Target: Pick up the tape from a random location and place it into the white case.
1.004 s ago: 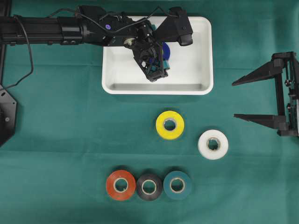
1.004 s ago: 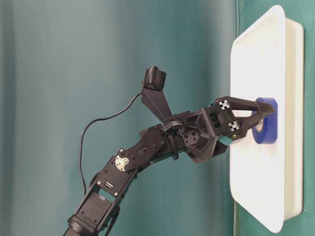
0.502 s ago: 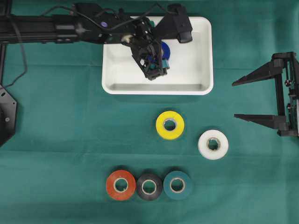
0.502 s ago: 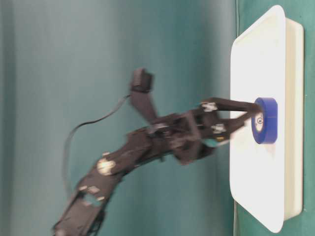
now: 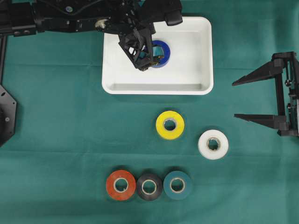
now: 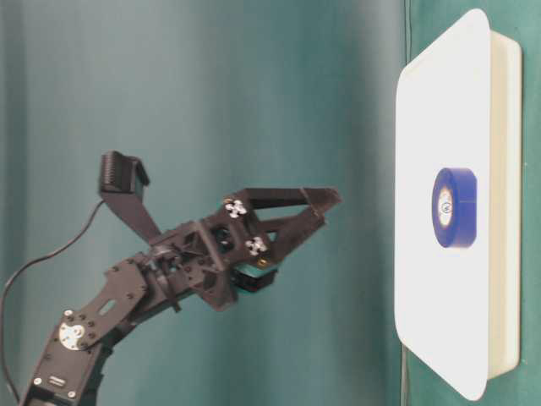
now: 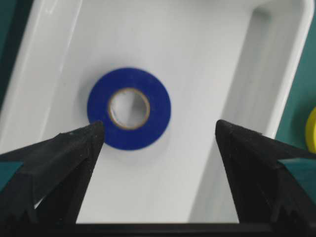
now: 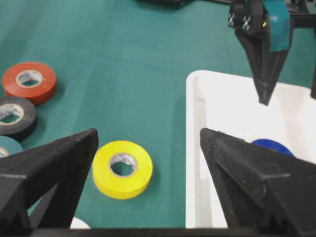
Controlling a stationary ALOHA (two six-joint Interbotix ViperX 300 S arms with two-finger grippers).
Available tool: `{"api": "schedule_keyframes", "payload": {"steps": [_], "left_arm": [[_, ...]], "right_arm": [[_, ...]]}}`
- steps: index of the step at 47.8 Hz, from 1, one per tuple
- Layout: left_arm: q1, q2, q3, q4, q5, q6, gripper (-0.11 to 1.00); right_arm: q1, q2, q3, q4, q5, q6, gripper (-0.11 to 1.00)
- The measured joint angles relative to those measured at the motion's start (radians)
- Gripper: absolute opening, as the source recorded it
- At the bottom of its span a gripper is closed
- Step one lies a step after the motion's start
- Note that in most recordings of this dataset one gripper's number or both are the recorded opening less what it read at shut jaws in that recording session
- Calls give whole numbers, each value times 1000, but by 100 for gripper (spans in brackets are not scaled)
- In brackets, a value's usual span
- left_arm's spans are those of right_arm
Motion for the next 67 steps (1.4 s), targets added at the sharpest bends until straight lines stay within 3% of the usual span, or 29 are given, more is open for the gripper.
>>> {"api": "schedule_keyframes", "payload": {"steps": [8,22,35,55,67], "left_arm": [[-44,-2,14,0,0,-2,90],[-212,-6,35,0,-2,5,90],[-224,-80,109,2,-20,-2,90],[-224,-414,376,2,-206,0,90],[-224,-647,525,0,-253,-2,90]], "right_arm": [[0,-2,-2,0,0,0,92],[-3,-2,-8,0,0,0,92],[-3,-3,-9,0,0,0,92],[-5,-12,-11,0,0,0,92],[-5,-29,-12,0,8,0,92]]}}
